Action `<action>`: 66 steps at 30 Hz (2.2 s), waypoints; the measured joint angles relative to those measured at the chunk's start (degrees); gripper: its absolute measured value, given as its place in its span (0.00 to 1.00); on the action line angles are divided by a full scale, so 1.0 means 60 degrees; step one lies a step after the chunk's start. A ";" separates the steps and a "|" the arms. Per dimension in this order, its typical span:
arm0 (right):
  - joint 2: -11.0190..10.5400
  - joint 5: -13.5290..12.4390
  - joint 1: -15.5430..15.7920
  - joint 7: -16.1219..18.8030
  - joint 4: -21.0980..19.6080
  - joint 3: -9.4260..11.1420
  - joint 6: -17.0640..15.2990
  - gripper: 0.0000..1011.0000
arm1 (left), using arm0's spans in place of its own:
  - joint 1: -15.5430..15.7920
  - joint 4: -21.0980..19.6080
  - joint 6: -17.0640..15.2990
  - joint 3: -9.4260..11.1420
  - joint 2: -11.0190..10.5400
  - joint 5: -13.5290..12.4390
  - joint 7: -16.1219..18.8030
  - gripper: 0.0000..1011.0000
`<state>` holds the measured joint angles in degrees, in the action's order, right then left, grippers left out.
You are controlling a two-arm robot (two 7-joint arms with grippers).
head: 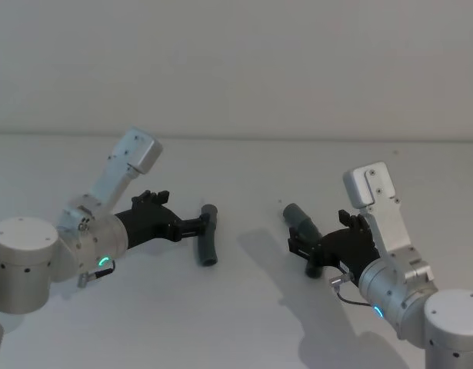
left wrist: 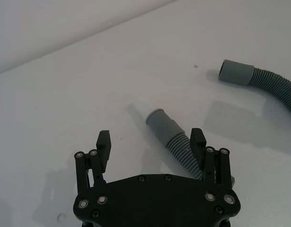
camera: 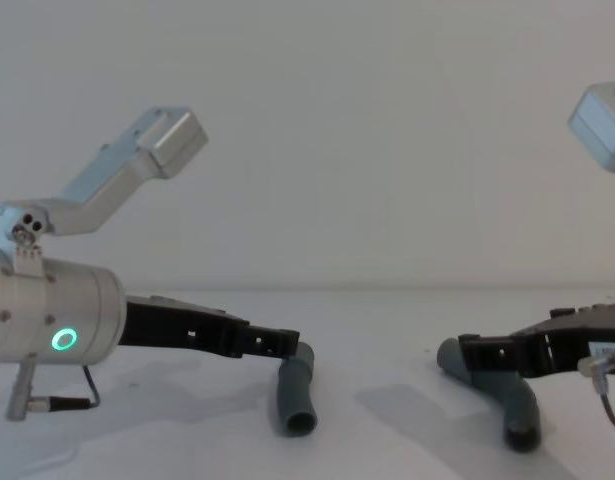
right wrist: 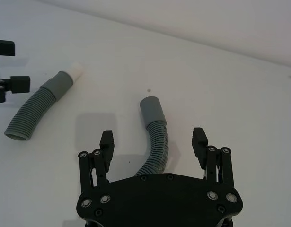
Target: Use both hands to pick up one end of the pipe from the table, align the ends, and insert them.
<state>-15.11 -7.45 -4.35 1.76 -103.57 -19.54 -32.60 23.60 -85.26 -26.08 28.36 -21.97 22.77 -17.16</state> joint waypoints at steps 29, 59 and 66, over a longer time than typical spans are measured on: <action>0.0264 -0.0043 -0.0153 0.0361 0.0440 0.0162 0.0036 0.99 | 0.0842 0.0899 -0.0067 0.0615 0.0489 -0.0611 -0.0549 0.99; 0.0534 0.0087 -0.0185 0.0468 0.1031 0.0360 0.0153 0.99 | 0.0828 0.0826 -0.0455 0.0639 0.0714 -0.0988 -0.0457 0.99; 0.0569 0.0090 -0.0218 0.0534 0.1153 0.0436 0.0071 0.99 | 0.0747 0.0787 -0.0501 0.0548 0.0757 -0.1031 -0.0357 0.99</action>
<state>-11.70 -6.91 -5.66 4.97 -96.65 -16.93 -32.18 28.09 -80.54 -29.09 31.64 -17.43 16.58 -19.30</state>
